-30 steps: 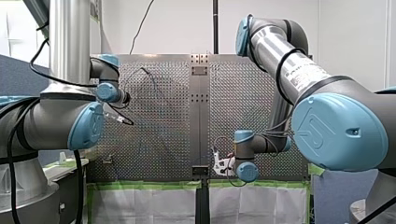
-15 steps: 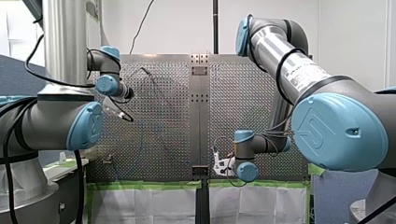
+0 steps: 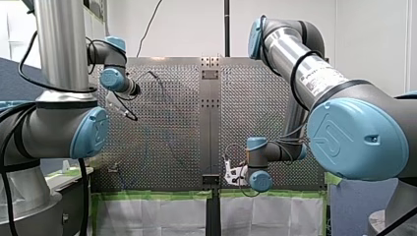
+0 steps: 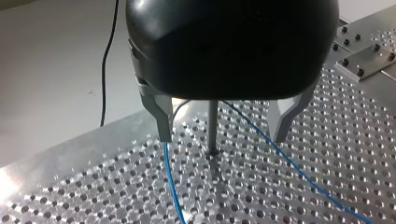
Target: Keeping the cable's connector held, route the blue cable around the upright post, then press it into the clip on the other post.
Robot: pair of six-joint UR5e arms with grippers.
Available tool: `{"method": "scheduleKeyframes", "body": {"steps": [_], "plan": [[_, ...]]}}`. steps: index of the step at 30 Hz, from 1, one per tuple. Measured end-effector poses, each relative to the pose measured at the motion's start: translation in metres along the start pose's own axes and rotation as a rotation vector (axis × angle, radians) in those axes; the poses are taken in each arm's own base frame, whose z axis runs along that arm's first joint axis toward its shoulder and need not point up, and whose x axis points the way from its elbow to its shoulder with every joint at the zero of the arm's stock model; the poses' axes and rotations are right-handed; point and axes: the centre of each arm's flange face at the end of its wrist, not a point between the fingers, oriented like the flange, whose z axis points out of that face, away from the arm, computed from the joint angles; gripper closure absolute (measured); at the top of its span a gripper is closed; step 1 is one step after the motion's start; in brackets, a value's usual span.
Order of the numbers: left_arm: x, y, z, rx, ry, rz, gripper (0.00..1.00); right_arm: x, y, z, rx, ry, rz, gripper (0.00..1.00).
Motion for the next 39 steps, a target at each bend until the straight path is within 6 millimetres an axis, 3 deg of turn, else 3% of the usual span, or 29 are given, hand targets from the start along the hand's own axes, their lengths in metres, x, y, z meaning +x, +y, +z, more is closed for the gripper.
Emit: {"method": "scheduleKeyframes", "body": {"steps": [12, 23, 39], "plan": [[-0.002, -0.014, -0.012, 0.016, 0.014, 0.051, 0.0, 0.0, -0.001, 0.0, 0.007, 0.001, 0.002, 1.0], [-0.016, -0.038, -0.032, 0.044, -0.004, 0.14, 0.0, 0.001, 0.0, 0.001, 0.006, 0.003, 0.003, 1.0], [-0.049, -0.101, -0.045, 0.119, -0.026, 0.261, 0.0, 0.0, 0.001, 0.001, 0.006, 0.003, 0.003, 1.0]]}}
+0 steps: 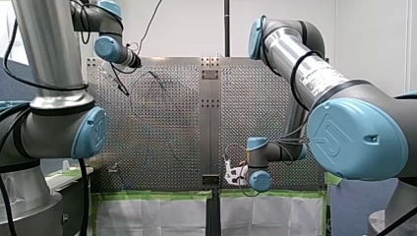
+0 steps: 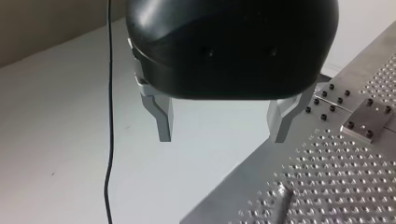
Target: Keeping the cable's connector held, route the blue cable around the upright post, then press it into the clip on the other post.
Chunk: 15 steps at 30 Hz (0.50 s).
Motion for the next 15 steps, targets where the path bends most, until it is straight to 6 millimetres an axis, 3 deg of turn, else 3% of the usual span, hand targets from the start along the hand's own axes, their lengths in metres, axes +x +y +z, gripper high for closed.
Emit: {"method": "scheduleKeyframes", "body": {"steps": [15], "plan": [[-0.025, -0.035, 0.007, 0.036, 0.041, 0.114, 0.0, 0.0, 0.0, 0.0, 0.0, 0.001, 0.003, 1.0]]}}
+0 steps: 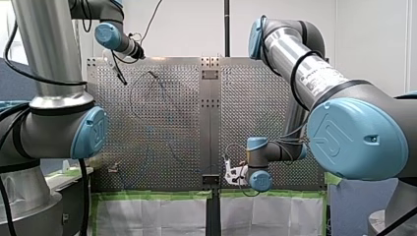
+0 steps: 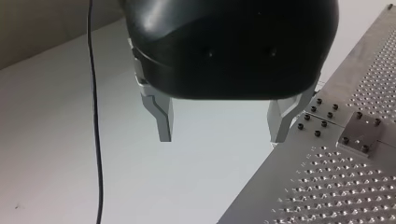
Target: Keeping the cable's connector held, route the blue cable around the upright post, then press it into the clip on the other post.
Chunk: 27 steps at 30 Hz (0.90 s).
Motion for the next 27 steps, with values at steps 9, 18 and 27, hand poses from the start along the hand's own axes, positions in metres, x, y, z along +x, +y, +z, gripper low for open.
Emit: {"method": "scheduleKeyframes", "body": {"steps": [9, 18, 27], "plan": [[-0.006, -0.005, 0.015, -0.046, 0.028, 0.066, 0.0, 0.0, 0.0, 0.001, 0.001, 0.004, 0.002, 1.0], [-0.02, -0.019, 0.018, -0.09, 0.032, 0.14, 0.0, 0.001, 0.0, 0.0, 0.003, 0.004, 0.004, 1.0], [-0.016, -0.023, 0.011, -0.136, 0.048, 0.216, 0.0, 0.001, 0.0, 0.001, 0.003, 0.002, 0.004, 1.0]]}}
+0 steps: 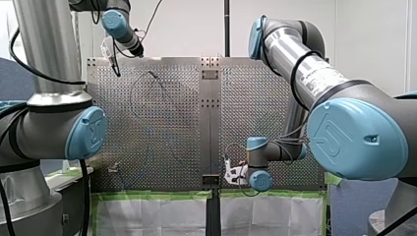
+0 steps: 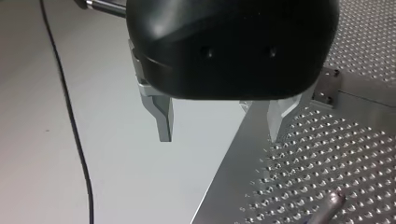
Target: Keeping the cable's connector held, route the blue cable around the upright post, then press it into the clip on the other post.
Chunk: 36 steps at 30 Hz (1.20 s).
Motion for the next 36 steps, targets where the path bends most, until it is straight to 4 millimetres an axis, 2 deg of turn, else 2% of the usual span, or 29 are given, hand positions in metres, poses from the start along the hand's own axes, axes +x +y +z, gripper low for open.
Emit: {"method": "scheduleKeyframes", "body": {"steps": [13, 24, 36], "plan": [[0.016, -0.012, 0.001, 0.021, 0.04, 0.111, 0.0, 0.0, 0.0, 0.0, 0.001, -0.004, 0.0, 1.0], [0.021, -0.019, -0.003, 0.02, 0.043, 0.203, 0.0, 0.0, 0.0, 0.001, 0.004, -0.005, 0.008, 1.0], [0.032, -0.015, 0.002, -0.045, 0.059, 0.302, 0.0, 0.0, -0.001, 0.001, 0.008, -0.007, 0.008, 1.0]]}}
